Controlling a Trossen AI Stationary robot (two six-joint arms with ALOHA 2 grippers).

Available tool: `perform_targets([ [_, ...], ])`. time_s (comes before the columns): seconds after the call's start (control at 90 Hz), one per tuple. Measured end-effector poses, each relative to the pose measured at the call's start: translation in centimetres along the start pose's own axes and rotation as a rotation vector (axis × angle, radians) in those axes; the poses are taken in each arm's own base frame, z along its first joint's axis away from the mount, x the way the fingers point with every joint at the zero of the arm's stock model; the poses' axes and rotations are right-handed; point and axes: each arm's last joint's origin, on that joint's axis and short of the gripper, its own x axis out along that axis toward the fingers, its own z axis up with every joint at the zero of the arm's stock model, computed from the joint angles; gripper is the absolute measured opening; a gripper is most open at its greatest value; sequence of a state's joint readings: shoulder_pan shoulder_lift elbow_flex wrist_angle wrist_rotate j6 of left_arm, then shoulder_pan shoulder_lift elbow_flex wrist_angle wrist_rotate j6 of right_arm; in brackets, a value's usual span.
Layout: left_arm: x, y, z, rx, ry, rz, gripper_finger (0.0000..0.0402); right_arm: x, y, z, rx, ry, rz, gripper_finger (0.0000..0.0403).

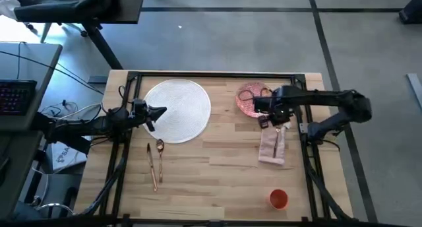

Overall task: Set table place
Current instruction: Move the fork beside the spoon

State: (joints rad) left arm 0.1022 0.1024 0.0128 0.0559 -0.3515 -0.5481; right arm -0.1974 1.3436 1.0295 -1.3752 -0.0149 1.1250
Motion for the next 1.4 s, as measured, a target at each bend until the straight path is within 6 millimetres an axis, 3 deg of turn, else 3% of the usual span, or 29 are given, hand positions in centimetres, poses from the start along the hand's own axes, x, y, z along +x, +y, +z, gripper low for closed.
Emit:
perform_targets([
  [0.233,0.0,0.0,0.0,-0.075,0.004,-0.004,0.0000,6.0,-2.9,-1.4,0.238,-0.005,0.086,0.0125],
  [0.433,0.0,0.0,0.0,-0.131,0.002,-0.001,0.0000,9.9,-3.0,-1.6,0.310,-0.005,0.243,0.0148],
  [0.533,0.0,0.0,0.0,-0.132,0.001,-0.002,0.0000,11.0,-3.2,-1.6,0.405,-0.013,0.213,0.0149],
  [0.956,0.0,0.0,0.0,-0.170,0.002,-0.001,0.0000,11.8,-3.6,-1.8,0.452,-0.025,0.175,0.0142],
  [1.078,0.0,0.0,0.0,-0.183,0.002,0.000,0.0000,11.8,-3.6,-1.8,0.452,-0.014,0.173,0.0108],
  [1.267,0.0,0.0,0.0,-0.183,0.002,0.000,0.0000,11.7,-3.6,-1.9,0.461,0.008,0.178,0.0017],
  [1.4,0.0,0.0,0.0,-0.183,0.003,0.000,0.0000,10.7,-3.4,-1.9,0.468,0.023,0.155,0.0010],
])
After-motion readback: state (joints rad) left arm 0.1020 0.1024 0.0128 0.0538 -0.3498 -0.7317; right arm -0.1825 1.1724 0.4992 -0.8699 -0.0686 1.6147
